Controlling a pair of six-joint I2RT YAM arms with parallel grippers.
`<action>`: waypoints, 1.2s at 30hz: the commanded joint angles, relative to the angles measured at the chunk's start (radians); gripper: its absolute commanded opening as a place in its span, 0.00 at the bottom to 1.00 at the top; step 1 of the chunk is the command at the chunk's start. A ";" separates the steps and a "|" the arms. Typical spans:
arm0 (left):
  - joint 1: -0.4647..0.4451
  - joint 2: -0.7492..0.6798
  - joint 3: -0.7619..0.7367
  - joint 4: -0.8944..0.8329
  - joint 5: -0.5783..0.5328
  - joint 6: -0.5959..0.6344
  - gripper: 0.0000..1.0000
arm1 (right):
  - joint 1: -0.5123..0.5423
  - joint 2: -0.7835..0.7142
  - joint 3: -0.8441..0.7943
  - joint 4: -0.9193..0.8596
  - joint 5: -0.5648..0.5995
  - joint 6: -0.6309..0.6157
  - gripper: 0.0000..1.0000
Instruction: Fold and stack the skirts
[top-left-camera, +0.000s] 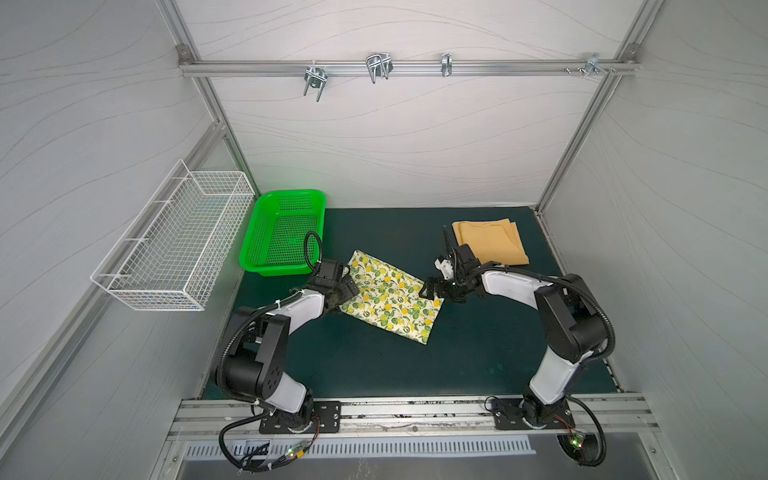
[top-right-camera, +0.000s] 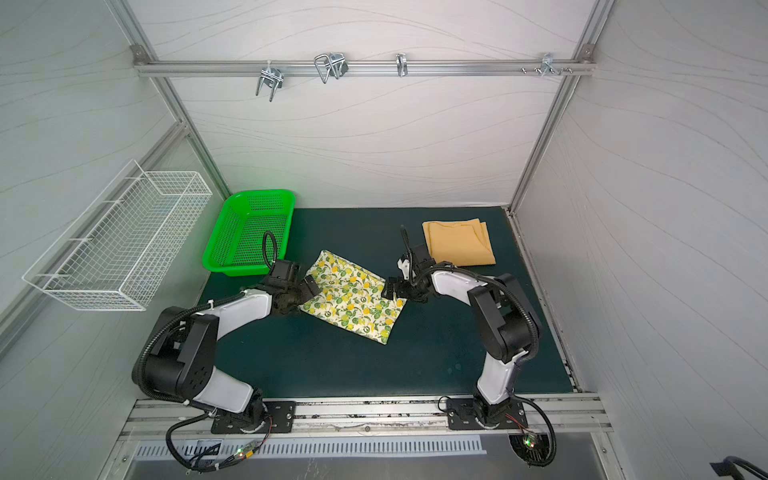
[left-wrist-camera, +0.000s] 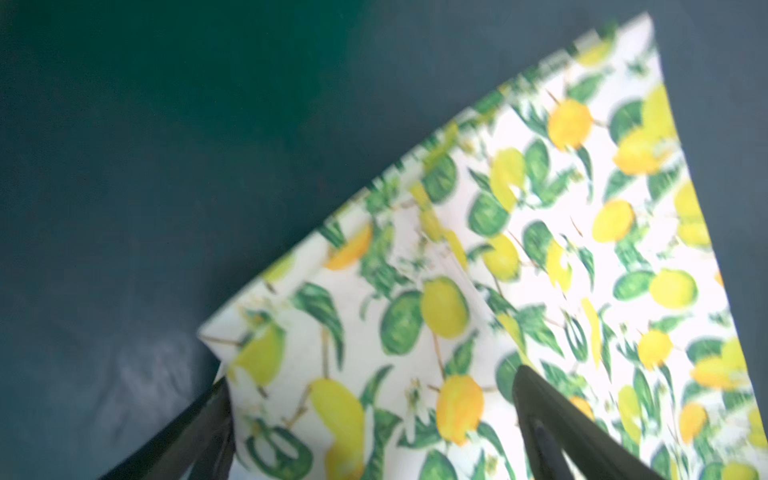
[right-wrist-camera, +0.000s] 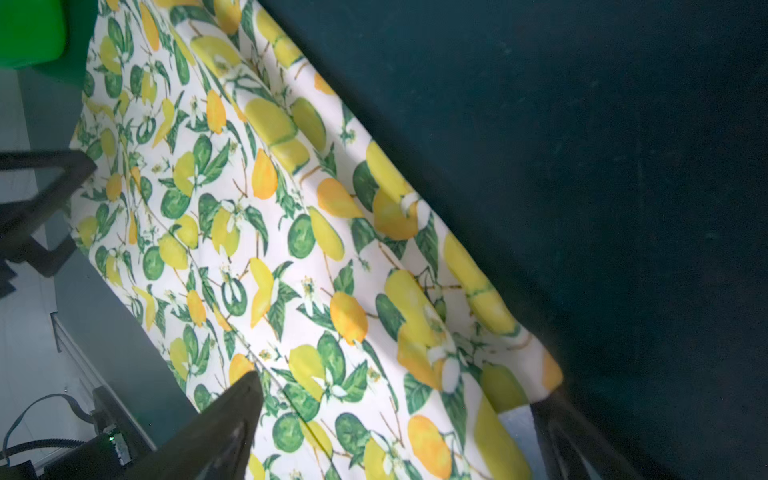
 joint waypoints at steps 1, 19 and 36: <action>-0.063 -0.042 -0.076 -0.074 0.025 -0.093 0.99 | -0.018 0.032 0.041 -0.016 -0.013 -0.018 0.99; -0.173 -0.528 -0.076 -0.350 0.056 -0.111 0.99 | -0.065 -0.121 0.146 -0.171 0.042 -0.078 0.99; -0.298 -0.259 0.041 -0.028 0.382 -0.146 0.99 | 0.023 0.030 0.205 -0.130 -0.013 -0.063 0.99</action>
